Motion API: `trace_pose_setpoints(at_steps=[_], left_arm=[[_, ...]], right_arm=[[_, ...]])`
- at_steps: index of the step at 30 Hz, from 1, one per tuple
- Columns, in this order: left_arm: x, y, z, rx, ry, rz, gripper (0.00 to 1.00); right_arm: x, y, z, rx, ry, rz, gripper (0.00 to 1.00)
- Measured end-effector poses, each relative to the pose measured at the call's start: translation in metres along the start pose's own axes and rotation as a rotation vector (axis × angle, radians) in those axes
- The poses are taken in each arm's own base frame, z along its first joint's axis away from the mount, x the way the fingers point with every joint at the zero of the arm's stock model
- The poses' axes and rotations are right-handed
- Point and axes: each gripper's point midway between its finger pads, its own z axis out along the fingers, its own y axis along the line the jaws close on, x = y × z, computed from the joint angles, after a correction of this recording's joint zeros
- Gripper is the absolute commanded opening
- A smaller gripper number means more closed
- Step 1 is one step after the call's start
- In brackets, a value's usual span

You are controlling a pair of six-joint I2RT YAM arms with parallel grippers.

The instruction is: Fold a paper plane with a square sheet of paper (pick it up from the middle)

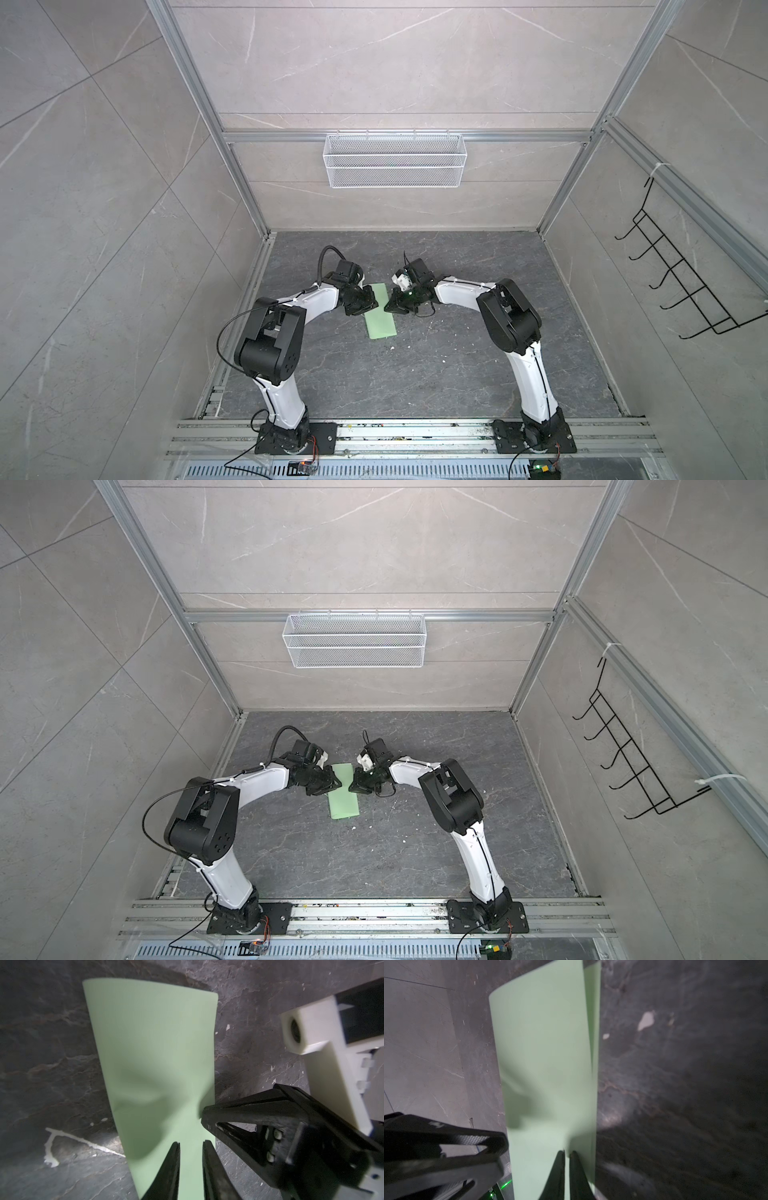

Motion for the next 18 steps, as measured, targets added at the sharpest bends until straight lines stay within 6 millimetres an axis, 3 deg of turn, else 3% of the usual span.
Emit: trace_pose_setpoints(at_steps=[18], left_arm=[[0.008,0.016,0.017,-0.032,0.043,-0.015,0.16]], right_arm=[[0.000,0.000,0.000,0.004,0.000,0.006,0.12]])
